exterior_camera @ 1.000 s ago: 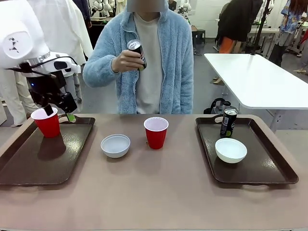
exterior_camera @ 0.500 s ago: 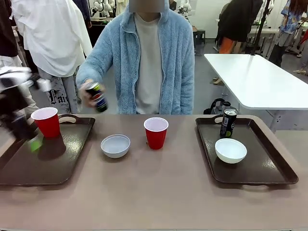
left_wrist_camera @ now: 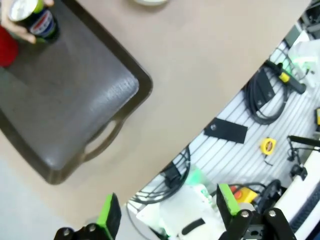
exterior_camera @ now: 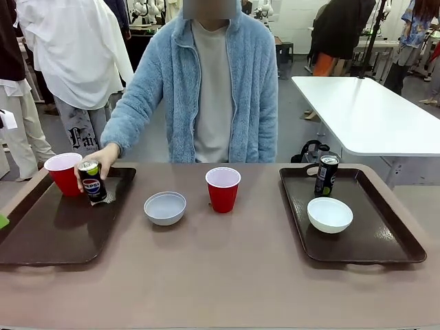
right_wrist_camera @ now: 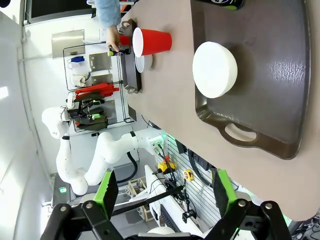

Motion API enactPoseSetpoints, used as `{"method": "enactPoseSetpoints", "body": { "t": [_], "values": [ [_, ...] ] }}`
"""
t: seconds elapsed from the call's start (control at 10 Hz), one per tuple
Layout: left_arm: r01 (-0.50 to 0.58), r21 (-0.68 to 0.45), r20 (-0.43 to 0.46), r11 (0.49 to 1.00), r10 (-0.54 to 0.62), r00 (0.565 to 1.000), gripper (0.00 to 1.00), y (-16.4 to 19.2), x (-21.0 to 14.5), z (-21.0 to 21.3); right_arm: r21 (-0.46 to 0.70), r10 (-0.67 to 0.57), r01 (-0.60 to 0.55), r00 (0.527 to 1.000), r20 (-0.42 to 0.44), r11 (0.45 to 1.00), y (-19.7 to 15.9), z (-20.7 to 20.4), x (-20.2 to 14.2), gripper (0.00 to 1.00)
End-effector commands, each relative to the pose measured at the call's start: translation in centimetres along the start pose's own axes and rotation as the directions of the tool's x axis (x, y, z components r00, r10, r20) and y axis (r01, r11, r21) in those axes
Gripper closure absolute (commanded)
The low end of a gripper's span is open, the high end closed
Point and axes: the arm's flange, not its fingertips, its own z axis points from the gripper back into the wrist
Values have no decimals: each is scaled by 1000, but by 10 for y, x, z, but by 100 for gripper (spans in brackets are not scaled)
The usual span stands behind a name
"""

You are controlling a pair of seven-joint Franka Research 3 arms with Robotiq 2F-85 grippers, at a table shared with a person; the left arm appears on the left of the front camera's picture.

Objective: Prepare tableware on both trays.
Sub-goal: Pick up a Picnic Bowl from the table and place it on a Handle tray.

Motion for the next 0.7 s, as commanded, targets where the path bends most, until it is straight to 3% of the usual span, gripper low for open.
{"method": "enactPoseSetpoints", "body": {
  "t": [0.0,0.6],
  "values": [
    [4,-4,-9,1000,-4,1000,0,-3,-2,0,-4,-10,10,1000,5,1000,2,0,0,0],
    [4,-4,-9,1000,-4,1000,0,-3,-2,0,-4,-10,10,1000,5,1000,2,0,0,0]
  ]
}}
